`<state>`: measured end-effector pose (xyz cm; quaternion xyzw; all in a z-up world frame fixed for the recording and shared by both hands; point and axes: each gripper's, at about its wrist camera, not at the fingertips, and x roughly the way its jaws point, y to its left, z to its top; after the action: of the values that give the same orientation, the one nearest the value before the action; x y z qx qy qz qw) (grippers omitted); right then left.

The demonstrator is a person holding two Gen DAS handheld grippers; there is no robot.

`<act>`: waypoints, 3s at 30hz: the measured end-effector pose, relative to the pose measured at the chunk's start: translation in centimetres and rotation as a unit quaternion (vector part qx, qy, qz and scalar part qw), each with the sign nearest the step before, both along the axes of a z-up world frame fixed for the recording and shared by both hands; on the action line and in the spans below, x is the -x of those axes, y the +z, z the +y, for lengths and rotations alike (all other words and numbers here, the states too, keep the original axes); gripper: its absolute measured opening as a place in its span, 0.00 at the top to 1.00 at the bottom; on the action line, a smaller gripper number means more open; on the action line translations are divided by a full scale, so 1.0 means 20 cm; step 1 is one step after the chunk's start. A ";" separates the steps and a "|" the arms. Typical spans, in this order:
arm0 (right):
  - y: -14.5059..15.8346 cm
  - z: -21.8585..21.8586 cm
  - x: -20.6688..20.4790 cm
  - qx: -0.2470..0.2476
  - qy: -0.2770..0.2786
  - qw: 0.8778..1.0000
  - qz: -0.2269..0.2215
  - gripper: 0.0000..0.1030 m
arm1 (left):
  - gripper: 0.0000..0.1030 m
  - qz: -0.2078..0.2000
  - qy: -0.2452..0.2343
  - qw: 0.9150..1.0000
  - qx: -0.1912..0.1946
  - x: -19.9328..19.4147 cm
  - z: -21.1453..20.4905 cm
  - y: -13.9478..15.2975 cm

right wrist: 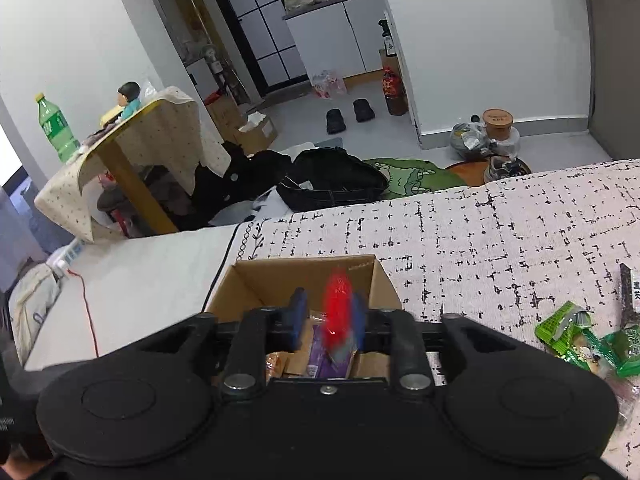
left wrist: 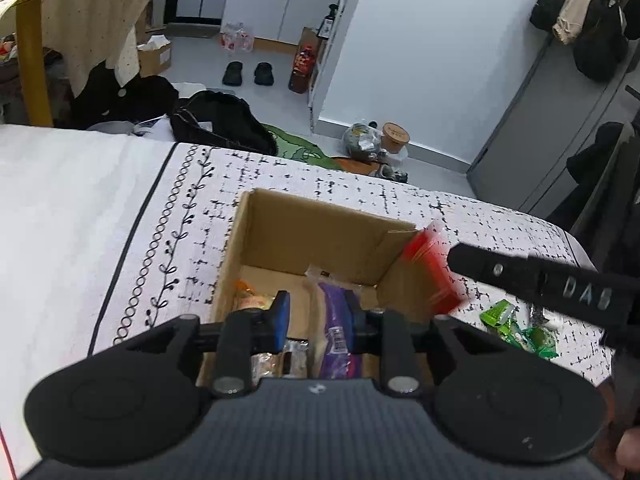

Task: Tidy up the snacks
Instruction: 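Release the sausage and red candy bar into the box, opening both grippers, then move both tools back toward the remaining snack pile, then grasp the blue snack packet with the left gripper while the right grasps the orange candy packet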

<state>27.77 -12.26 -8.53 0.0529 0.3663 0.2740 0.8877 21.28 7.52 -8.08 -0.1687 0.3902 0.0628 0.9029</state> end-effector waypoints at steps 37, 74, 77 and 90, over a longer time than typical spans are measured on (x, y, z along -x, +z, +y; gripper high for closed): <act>0.10 -0.78 0.25 0.090 -0.050 0.993 -0.052 0.00 | 0.00 -0.008 -0.088 0.996 -0.010 0.13 -0.46 0.10; -0.20 -1.09 0.38 0.061 -0.040 0.995 0.063 0.20 | 0.08 -0.003 -0.234 0.971 -0.052 0.15 -0.80 0.03; -0.25 -1.08 0.37 0.060 -0.039 0.995 0.074 0.24 | 0.13 -0.002 -0.241 0.969 -0.048 0.13 -0.82 0.01; -0.39 -1.02 0.30 0.072 -0.048 0.990 0.107 0.30 | 0.38 0.019 -0.259 0.965 -0.032 0.06 -0.92 -0.11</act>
<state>21.75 -32.59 -16.30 0.0356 0.4753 0.1966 0.8568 19.98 -10.78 -10.31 -0.0318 0.4352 -0.1576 0.8858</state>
